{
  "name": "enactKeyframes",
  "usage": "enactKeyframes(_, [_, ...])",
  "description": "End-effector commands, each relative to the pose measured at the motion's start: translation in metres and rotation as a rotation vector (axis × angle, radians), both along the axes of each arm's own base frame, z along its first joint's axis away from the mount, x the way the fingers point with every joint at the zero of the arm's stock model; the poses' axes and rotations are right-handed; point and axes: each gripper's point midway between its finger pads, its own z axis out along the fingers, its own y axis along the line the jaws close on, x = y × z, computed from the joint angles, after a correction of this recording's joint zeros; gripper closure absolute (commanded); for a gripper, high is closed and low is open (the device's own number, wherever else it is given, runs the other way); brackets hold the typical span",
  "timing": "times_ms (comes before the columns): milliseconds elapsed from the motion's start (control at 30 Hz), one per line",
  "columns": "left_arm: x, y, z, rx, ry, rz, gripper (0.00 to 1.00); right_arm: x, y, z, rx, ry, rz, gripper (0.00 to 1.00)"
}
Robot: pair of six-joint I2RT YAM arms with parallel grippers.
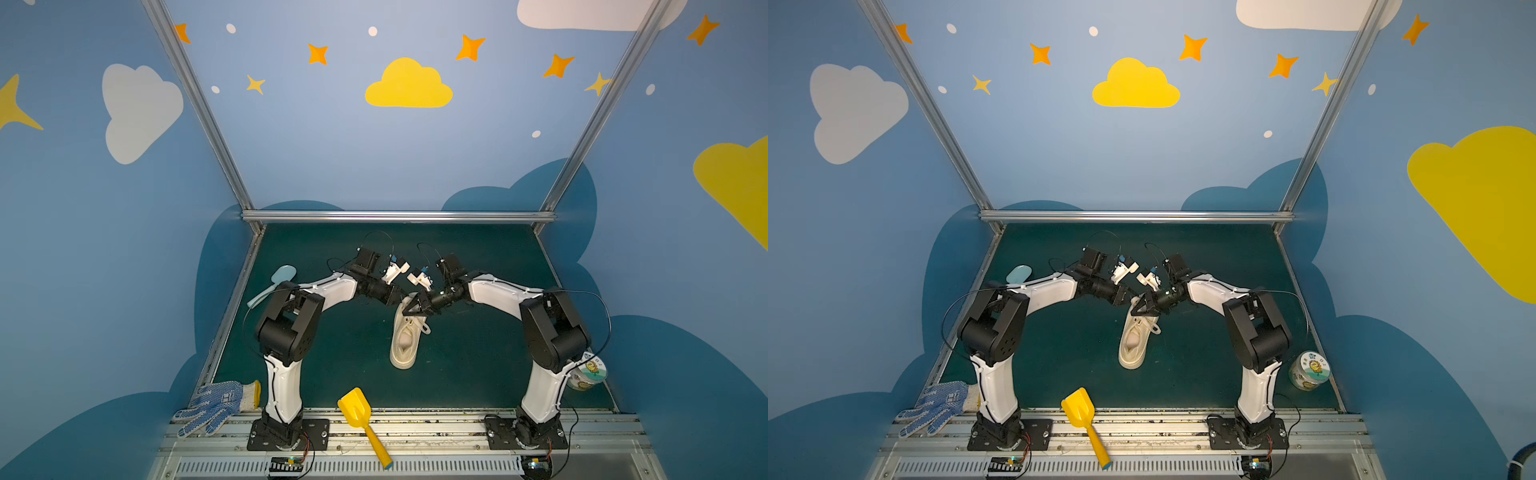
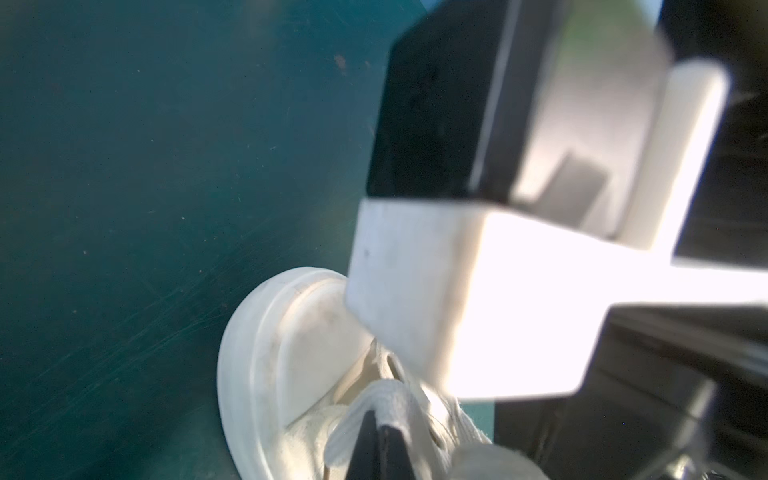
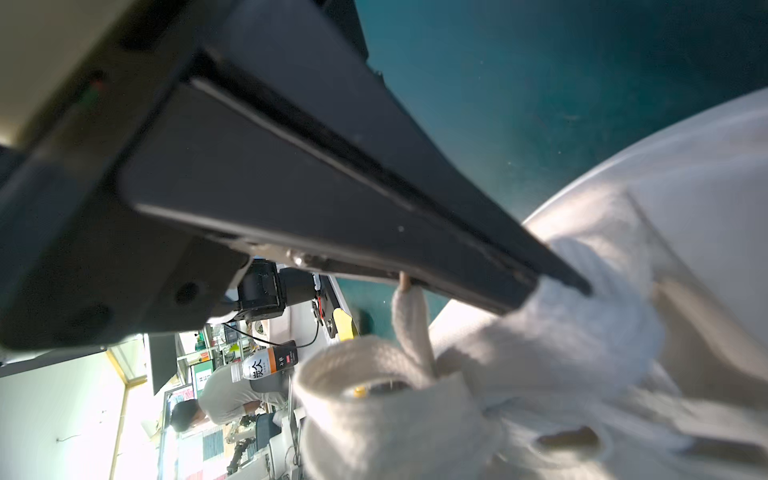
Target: Tie the shoes
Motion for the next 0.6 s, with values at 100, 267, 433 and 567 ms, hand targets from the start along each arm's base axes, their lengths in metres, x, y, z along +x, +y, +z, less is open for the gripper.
enactKeyframes(100, [0.005,-0.002,-0.001,-0.019,0.003,-0.005,0.96,-0.018,-0.006,0.002,0.012,0.018,0.027,0.88])
enactKeyframes(267, [0.005,-0.002,0.001,-0.022,-0.004,-0.005,0.96,-0.019,-0.02,0.016,-0.012,-0.045,-0.024,0.75])
enactKeyframes(433, [0.005,-0.002,0.001,-0.023,-0.002,-0.005,0.96,0.0,-0.045,0.023,-0.095,-0.111,-0.142,0.63])
enactKeyframes(567, [0.004,-0.002,0.0,-0.022,-0.001,-0.007,0.96,0.012,-0.055,0.015,-0.157,-0.086,-0.188,0.57])
